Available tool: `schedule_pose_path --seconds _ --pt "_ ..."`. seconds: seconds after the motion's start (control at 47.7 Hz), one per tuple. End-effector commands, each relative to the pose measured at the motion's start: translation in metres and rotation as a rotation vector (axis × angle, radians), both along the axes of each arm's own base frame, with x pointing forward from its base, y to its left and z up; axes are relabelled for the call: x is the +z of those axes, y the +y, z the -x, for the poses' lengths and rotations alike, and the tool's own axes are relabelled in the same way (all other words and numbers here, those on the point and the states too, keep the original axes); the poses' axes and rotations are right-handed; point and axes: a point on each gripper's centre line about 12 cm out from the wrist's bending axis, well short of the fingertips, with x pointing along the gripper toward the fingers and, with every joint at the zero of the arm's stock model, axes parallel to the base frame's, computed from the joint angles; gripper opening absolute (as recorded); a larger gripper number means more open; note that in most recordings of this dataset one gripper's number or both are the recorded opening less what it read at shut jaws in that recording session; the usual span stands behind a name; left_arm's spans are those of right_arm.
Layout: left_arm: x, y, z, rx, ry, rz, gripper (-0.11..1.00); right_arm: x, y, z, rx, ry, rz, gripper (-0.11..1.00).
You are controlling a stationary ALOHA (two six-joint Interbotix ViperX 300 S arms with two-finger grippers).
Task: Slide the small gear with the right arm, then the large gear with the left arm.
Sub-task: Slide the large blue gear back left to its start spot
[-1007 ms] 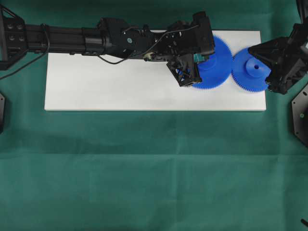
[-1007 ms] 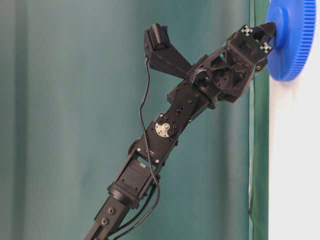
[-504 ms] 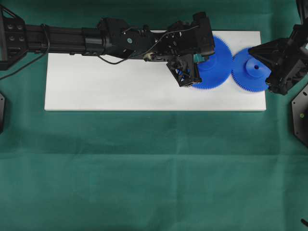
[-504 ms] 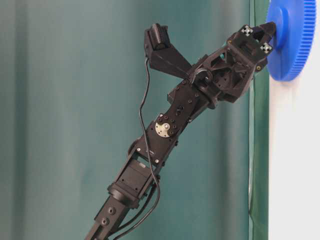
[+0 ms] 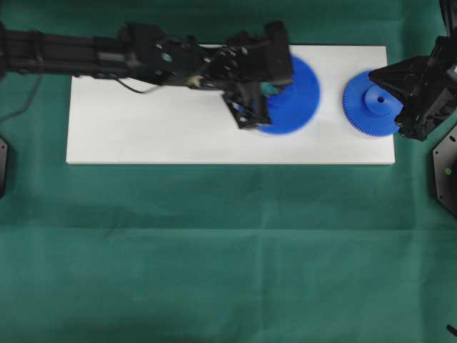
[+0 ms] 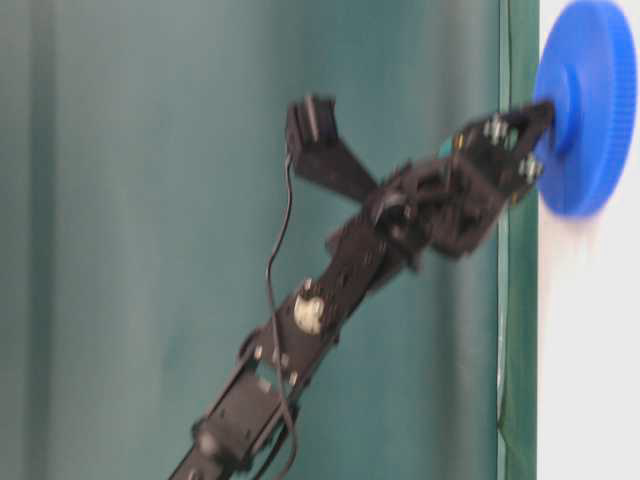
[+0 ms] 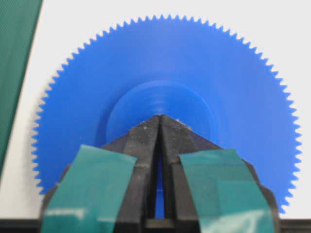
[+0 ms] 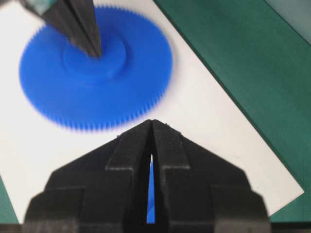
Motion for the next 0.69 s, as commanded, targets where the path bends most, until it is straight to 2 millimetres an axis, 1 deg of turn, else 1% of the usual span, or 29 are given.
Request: schedule_pose_path --seconds 0.0,0.168,0.21,0.336,0.462,0.567,0.671 --pt "-0.005 0.015 0.031 0.049 0.055 0.018 0.0 0.004 0.0 -0.002 0.004 -0.015 0.002 0.5" --pt "-0.012 0.025 0.082 0.11 0.11 0.04 0.0 0.003 0.0 -0.002 0.005 -0.015 0.002 0.5" --pt "-0.014 0.027 0.098 0.133 0.12 0.047 0.0 0.003 0.0 -0.002 0.005 -0.013 0.001 0.5" --pt "-0.018 0.029 0.136 0.187 0.132 0.063 0.0 0.003 0.0 -0.002 0.005 -0.015 0.002 0.5" --pt "-0.024 0.024 0.178 0.272 0.144 0.103 0.0 0.004 0.0 -0.002 0.005 -0.016 0.003 0.5" --pt "-0.029 0.017 0.205 0.335 0.15 0.138 0.0 0.004 0.0 -0.002 0.005 -0.015 0.003 0.5" --pt "-0.031 0.005 0.228 0.376 0.149 0.164 0.0 0.004 0.0 -0.002 0.004 -0.013 0.002 0.5"
